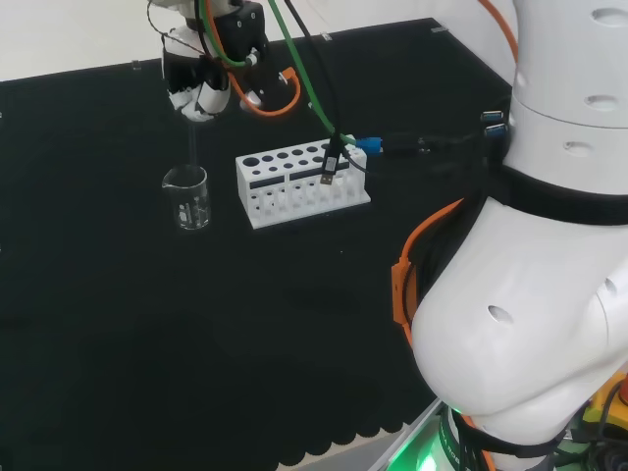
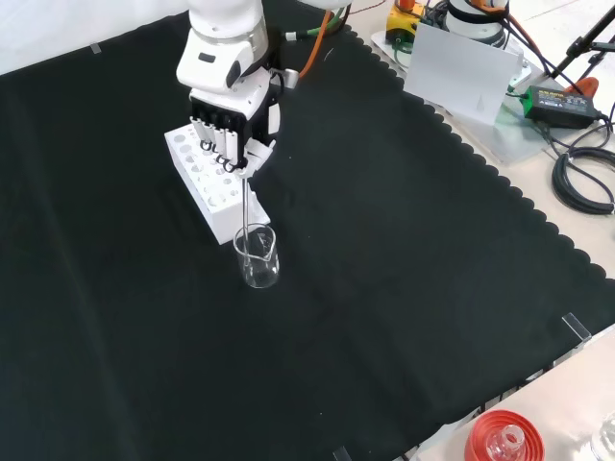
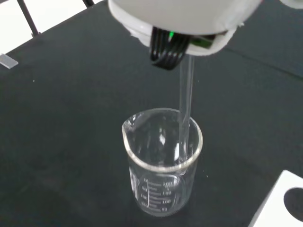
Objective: Stir in the beaker to the left of the white test tube rack with the glass rod.
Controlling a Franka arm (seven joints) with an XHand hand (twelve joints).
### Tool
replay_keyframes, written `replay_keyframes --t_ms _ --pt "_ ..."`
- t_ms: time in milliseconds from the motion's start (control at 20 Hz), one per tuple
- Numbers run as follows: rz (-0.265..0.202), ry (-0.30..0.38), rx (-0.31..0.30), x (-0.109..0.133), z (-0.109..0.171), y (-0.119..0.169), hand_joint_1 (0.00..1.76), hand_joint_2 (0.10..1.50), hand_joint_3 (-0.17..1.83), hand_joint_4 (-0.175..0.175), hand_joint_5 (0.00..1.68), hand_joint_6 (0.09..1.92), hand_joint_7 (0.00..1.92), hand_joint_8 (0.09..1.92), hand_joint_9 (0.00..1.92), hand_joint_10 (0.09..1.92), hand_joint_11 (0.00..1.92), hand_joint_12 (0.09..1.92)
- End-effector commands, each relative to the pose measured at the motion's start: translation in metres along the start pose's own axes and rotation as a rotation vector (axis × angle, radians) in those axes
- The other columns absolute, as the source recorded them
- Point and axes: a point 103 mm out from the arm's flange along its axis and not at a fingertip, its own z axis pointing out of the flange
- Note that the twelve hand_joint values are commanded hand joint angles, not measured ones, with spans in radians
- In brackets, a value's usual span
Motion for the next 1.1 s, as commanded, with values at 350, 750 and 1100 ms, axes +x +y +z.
replay_keyframes --t_ms 350,750,1100 --pt "0.014 -0.017 0.01 0.034 0.008 -0.018 1.33 0.6 0.75 -0.175 1.23 0.54 1.4 0.72 1.68 0.59 1.61 0.66" --pt "-0.002 0.004 0.016 0.032 0.009 -0.003 1.33 0.6 0.75 -0.175 1.23 0.54 1.4 0.72 1.68 0.59 1.61 0.66" --pt "0.0 -0.015 0.011 0.001 0.01 0.006 1.33 0.6 0.75 -0.175 1.23 0.54 1.4 0.72 1.68 0.59 1.61 0.66"
